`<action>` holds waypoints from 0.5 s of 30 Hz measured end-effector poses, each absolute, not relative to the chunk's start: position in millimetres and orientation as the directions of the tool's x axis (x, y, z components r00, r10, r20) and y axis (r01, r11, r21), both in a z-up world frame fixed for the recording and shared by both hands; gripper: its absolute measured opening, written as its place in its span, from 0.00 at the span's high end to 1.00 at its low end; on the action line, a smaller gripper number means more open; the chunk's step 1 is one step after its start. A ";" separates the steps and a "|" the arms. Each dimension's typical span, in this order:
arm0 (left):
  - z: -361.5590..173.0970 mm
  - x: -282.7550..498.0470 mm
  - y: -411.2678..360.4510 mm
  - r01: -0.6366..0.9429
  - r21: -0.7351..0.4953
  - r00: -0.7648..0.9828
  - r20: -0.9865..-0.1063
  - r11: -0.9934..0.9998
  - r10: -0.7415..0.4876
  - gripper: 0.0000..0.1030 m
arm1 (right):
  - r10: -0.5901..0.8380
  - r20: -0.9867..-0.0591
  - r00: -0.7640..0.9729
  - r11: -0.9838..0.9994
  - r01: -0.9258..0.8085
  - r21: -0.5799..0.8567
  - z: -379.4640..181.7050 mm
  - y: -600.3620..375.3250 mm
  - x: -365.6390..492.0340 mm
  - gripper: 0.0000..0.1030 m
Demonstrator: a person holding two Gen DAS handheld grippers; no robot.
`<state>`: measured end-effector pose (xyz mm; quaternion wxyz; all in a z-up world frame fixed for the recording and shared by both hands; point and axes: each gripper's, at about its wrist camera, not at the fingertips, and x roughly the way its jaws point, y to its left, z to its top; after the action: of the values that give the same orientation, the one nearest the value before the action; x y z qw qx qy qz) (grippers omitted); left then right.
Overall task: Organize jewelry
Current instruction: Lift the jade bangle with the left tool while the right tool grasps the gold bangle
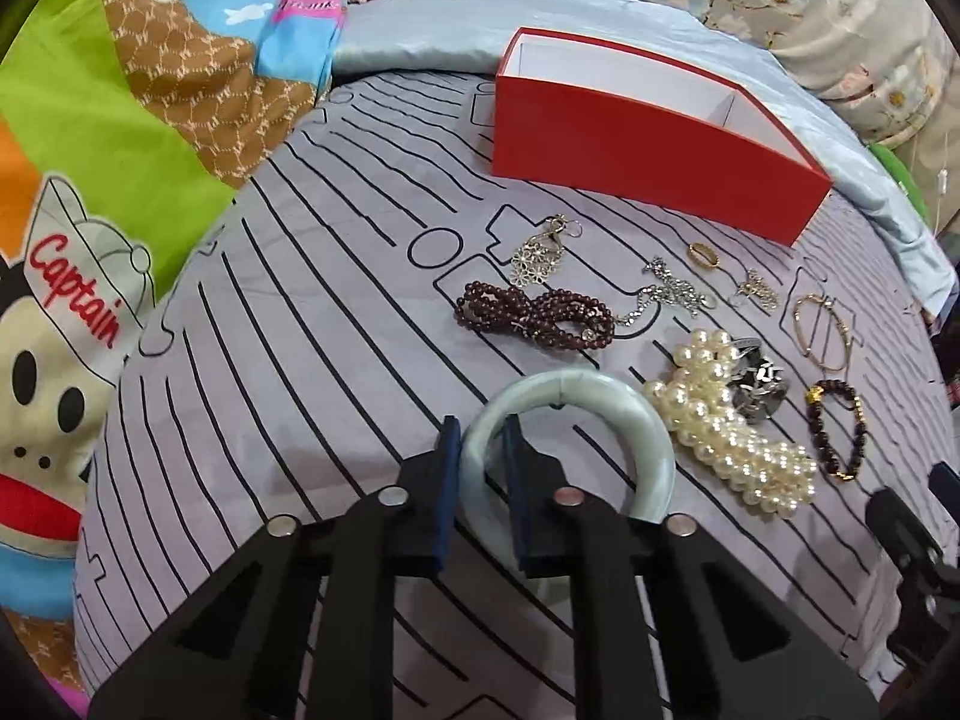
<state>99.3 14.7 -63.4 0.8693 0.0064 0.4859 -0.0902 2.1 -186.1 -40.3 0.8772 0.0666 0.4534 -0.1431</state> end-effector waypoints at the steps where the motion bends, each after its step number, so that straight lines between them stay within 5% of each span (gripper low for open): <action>1: -62.5 97.8 15.9 0.162 -0.088 0.509 -0.846 0.983 -0.160 0.88 | -0.196 -0.810 0.552 0.950 0.311 -0.017 -38.7 -187.3 4.5 0.05; 8: -52.3 87.3 18.6 0.167 -0.108 0.515 -0.838 0.980 -0.180 0.88 | -0.228 -0.775 0.589 0.947 0.321 -0.035 -27.7 -203.0 37.3 0.06; 15: -45.7 83.8 18.9 0.176 -0.121 0.513 -0.836 0.977 -0.196 0.88 | -0.233 -0.783 0.577 0.945 0.326 -0.041 -37.5 -219.8 73.5 0.32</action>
<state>83.8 18.9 -45.7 0.8697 -0.0103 0.4818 -0.1068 73.5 -219.8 -37.5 0.8862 0.0537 0.4323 -0.1576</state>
